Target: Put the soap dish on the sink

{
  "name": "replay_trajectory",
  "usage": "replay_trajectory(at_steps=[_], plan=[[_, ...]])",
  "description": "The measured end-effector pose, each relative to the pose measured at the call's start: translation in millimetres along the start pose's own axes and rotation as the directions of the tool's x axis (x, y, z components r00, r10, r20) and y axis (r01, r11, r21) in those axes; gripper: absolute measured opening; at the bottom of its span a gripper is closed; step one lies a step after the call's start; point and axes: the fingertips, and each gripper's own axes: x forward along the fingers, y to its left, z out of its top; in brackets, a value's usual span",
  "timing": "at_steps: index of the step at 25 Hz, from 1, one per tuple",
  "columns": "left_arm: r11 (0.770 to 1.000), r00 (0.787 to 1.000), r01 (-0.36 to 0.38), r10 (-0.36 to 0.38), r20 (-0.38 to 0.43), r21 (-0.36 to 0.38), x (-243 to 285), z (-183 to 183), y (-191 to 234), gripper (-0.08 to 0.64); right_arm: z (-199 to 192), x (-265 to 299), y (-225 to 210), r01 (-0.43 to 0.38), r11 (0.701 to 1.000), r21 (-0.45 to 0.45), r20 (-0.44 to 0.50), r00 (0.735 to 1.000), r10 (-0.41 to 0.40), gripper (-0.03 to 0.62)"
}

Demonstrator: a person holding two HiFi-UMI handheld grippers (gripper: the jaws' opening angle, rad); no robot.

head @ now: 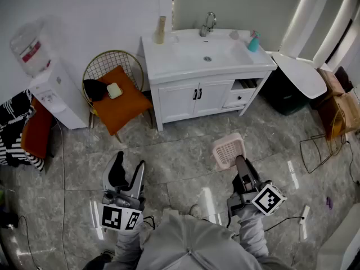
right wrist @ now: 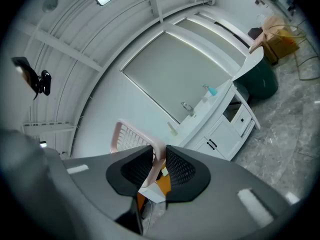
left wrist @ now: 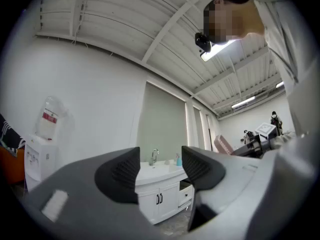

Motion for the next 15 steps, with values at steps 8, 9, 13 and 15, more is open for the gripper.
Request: replay_trajectory(at_steps=[8,9,13,15], plan=[[1.0,1.0,-0.006,0.006,0.002,-0.002,-3,1,4,0.284,-4,5,6,-0.01,1.0,0.003,-0.005,1.0,0.01,0.081],[1.0,1.0,-0.008,0.008,0.003,-0.001,-3,2,5,0.284,-4,5,5,-0.002,1.0,0.003,-0.005,1.0,0.002,0.081],[1.0,1.0,-0.014,0.014,0.006,-0.002,-7,3,13,0.284,-9,7,4,0.018,1.0,0.0,-0.011,1.0,-0.018,0.082],[1.0,1.0,-0.017,0.017,0.006,-0.005,-9,2,17,0.284,-11,11,9,0.005,1.0,-0.001,-0.01,1.0,-0.005,0.081]])
